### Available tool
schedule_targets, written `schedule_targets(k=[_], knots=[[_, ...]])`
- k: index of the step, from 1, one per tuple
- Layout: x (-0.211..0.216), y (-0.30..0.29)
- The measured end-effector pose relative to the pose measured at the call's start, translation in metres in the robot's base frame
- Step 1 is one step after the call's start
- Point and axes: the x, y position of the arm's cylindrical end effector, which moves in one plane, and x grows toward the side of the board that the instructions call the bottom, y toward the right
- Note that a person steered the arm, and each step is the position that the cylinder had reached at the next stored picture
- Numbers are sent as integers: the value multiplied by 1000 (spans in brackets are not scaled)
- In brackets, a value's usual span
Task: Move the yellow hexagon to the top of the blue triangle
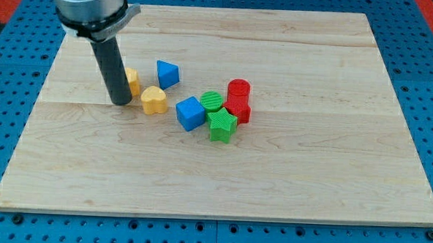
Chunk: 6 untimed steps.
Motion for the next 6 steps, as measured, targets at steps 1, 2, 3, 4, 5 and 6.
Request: schedule_targets(k=[1,2,3,4,5,6], knots=[[-37,-1],[-68,-1],[-65,-28],[-72,-64],[-102,-57],[-116,-31]])
